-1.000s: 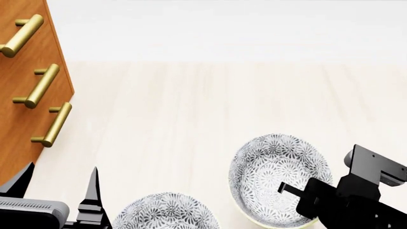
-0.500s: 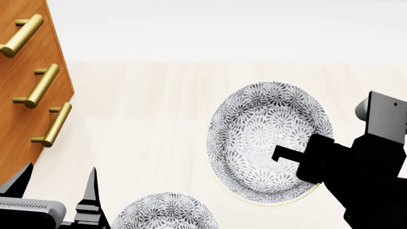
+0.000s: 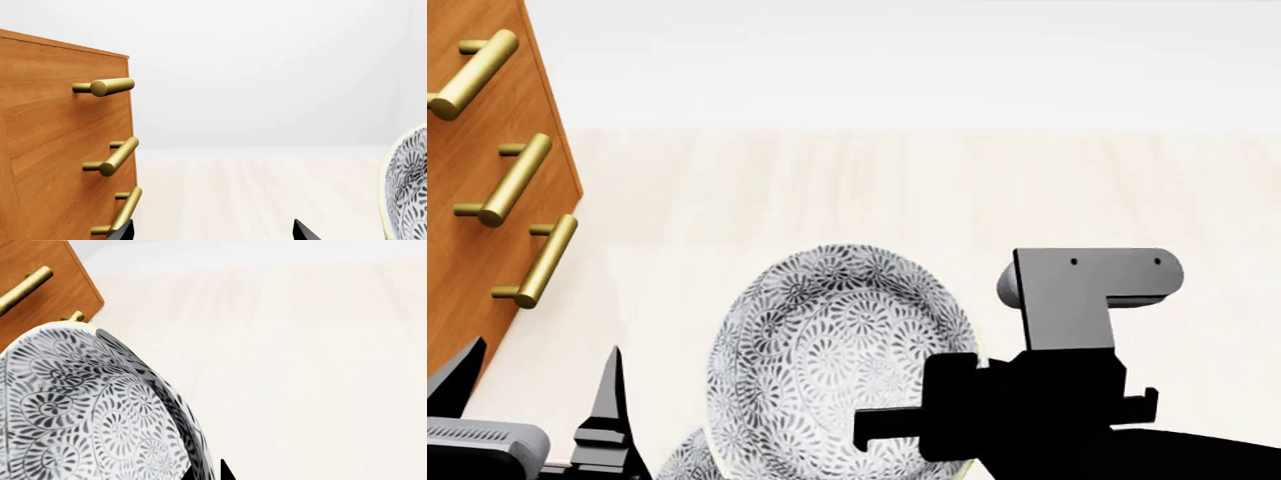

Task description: Stack the bowl at the front on the bowl in the middle.

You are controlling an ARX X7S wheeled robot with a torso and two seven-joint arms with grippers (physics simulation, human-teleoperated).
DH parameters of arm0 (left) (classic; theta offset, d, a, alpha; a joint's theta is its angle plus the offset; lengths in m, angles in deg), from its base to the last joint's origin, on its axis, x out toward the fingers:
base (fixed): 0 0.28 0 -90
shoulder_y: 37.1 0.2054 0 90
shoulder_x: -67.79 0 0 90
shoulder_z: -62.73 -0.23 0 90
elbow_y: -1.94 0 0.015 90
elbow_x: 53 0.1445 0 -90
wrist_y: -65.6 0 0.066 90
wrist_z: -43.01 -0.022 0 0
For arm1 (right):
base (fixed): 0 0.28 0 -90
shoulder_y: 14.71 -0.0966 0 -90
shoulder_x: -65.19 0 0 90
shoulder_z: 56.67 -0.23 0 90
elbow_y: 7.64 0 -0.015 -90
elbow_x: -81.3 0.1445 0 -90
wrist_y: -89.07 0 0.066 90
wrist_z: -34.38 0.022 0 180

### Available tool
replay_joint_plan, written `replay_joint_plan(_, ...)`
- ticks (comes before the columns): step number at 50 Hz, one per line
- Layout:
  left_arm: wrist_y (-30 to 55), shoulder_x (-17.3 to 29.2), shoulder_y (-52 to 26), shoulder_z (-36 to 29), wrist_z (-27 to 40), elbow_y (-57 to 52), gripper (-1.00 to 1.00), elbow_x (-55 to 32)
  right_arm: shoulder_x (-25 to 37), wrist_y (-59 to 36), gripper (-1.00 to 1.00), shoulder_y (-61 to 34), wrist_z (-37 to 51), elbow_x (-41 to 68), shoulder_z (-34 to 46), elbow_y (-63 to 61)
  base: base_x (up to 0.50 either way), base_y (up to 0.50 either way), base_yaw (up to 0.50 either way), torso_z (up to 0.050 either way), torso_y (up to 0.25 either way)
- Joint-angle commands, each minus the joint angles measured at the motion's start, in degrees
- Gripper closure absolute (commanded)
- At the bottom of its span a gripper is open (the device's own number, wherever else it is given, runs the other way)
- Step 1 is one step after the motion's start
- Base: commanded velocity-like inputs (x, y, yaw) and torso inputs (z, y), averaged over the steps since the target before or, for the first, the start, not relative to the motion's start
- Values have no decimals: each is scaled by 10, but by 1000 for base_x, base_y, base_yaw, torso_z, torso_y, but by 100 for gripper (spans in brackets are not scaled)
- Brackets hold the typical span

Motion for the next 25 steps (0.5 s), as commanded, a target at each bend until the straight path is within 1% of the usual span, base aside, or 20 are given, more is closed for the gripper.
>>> replay_joint_plan(1,1,2,-2,-1,3,-2,-100,-5,-14,14,100,20,-20,-7,68,-27,0,0,0,0,0)
replay_joint_plan(6,0,4,-3,0,4,-2,-100,-7,-12,34,100,26,-59,-47,96,-17,0,0,0,0,0)
replay_joint_plan(8,1,4,-3,-1,5,-3,-100,-7,-10,50,100,33,-89,-78,117,-8,0,0,0,0,0)
replay_joint_plan(15,2,5,-5,-3,7,0,-100,-9,-19,60,100,43,-105,-95,154,-5,0,0,0,0,0)
replay_joint_plan(25,-2,6,-4,-4,8,7,-100,-11,-7,121,100,43,-188,-182,209,75,0,0,0,0,0)
